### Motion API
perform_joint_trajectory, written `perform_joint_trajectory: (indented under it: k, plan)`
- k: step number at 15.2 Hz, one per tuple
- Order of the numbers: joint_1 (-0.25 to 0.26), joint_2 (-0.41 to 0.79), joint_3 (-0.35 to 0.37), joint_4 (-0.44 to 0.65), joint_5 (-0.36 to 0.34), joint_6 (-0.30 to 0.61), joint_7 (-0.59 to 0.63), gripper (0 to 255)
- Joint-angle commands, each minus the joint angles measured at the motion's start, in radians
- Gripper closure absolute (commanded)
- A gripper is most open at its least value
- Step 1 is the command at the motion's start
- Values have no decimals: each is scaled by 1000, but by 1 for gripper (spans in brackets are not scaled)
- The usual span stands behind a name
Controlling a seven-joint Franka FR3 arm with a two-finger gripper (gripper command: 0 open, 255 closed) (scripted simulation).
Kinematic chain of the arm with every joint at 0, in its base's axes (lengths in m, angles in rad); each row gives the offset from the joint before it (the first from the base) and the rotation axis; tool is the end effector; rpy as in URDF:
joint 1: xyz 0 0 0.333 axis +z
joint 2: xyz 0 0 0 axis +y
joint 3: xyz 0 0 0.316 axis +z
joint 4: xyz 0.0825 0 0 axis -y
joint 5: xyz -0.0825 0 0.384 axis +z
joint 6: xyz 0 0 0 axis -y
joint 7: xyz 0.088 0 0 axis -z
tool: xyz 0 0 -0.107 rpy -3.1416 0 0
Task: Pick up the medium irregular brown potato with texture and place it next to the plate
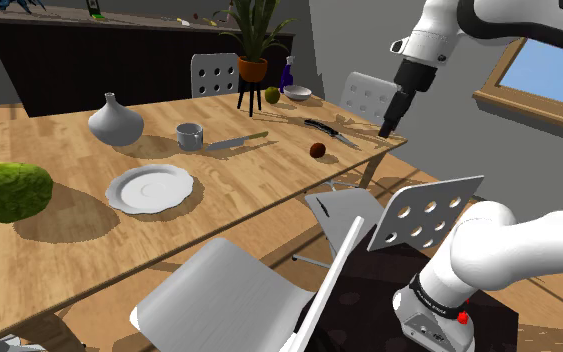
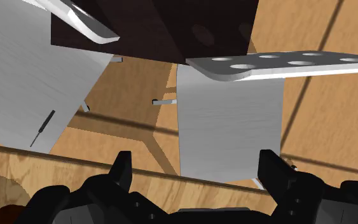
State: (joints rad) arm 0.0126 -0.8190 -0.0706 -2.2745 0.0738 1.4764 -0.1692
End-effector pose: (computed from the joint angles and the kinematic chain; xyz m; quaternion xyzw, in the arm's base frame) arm 0.2876 -0.0171 0.6301 -0.9955 -0.0702 -0.0162 0.0611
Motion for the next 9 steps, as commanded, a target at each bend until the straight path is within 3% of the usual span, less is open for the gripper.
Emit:
perform_joint_trajectory:
  k: [1,9]
  plan:
    - [0,0,0,0,0,0,0,0]
    - [-64,278,-16,74,52,178,159,0]
